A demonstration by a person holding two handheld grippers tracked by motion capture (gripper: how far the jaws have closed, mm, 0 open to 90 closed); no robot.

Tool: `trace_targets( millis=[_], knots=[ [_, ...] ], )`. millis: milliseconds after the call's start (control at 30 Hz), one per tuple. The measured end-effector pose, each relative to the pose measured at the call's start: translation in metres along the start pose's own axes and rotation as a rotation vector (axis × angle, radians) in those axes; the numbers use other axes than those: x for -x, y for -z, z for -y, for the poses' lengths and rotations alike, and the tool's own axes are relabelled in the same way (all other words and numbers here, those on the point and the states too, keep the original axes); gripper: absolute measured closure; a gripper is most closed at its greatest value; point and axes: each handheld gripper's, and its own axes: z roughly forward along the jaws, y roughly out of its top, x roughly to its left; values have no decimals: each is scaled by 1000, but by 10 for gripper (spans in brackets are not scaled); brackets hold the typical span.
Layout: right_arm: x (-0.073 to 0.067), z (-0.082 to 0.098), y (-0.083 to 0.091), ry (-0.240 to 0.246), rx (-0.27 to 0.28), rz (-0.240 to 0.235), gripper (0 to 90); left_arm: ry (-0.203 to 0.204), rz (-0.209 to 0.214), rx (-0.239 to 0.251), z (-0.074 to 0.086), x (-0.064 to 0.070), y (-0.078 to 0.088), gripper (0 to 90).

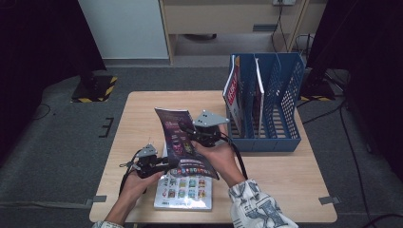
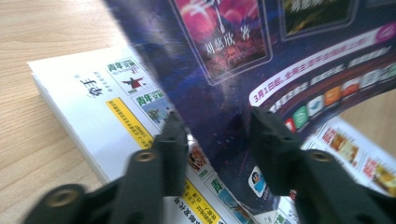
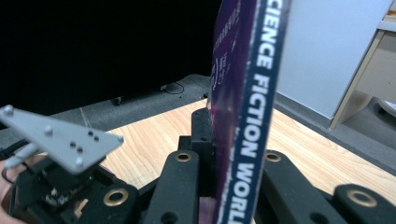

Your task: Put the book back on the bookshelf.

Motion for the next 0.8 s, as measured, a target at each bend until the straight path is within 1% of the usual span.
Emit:
trace_targets(
  millis=[33, 67, 100, 167, 200, 233, 267, 300, 333, 367, 433, 467, 500, 567, 600, 667, 733, 767, 800],
  knots=[
    [0, 0, 0, 0, 0, 0, 839, 10, 5, 6, 0, -1, 1, 637],
    [1, 1, 1, -4, 9, -6, 840, 22, 7, 3, -1, -2, 3, 689],
    [2, 1, 1, -4, 9, -4, 840, 30, 11, -1, -2, -2, 5, 708],
    [2, 1, 2, -2, 9, -2, 840, 33, 8, -2, -3, -2, 6, 742],
    [2, 1, 2, -2, 9, -2, 840, 31, 2, -2, -4, -2, 8, 742],
    [3, 1, 2, -5, 12, -1, 840, 32, -8, 4, -5, -2, 9, 759],
    [4, -1, 5, -13, 14, -1, 841, 23, -36, 17, -7, -4, 15, 793],
    [4, -1, 5, -13, 14, -1, 841, 23, -36, 17, -7, -4, 15, 807],
    [6, -1, 7, -3, 4, 1, 840, 20, -68, 36, -8, -7, 21, 821],
    [6, -1, 7, -3, 4, 1, 840, 20, -68, 36, -8, -7, 21, 829],
    [8, -1, 9, -1, -1, -6, 840, 1, -92, 48, -9, -9, 25, 832],
    [8, -1, 9, 5, -9, -8, 839, -22, -113, 43, -11, -8, 26, 832],
    [8, -2, 9, 7, -11, -9, 839, -22, -113, 43, -11, -8, 26, 832],
    [8, -2, 9, 11, -14, -12, 838, -31, -126, 42, -11, -7, 27, 832],
    [9, -3, 10, 14, -23, -19, 836, -37, -132, 42, -12, -7, 27, 832],
    [9, -3, 10, 16, -24, -19, 836, -50, -142, 43, -12, -6, 28, 832],
    [9, -4, 11, 23, -32, -30, 828, -62, -146, 43, -13, -6, 30, 835],
    [9, -8, 12, 21, -18, -43, 814, -74, -143, 43, -13, -6, 30, 837],
    [9, -10, 13, 22, -14, -48, 807, -78, -142, 44, -13, -5, 30, 838]
  ],
)
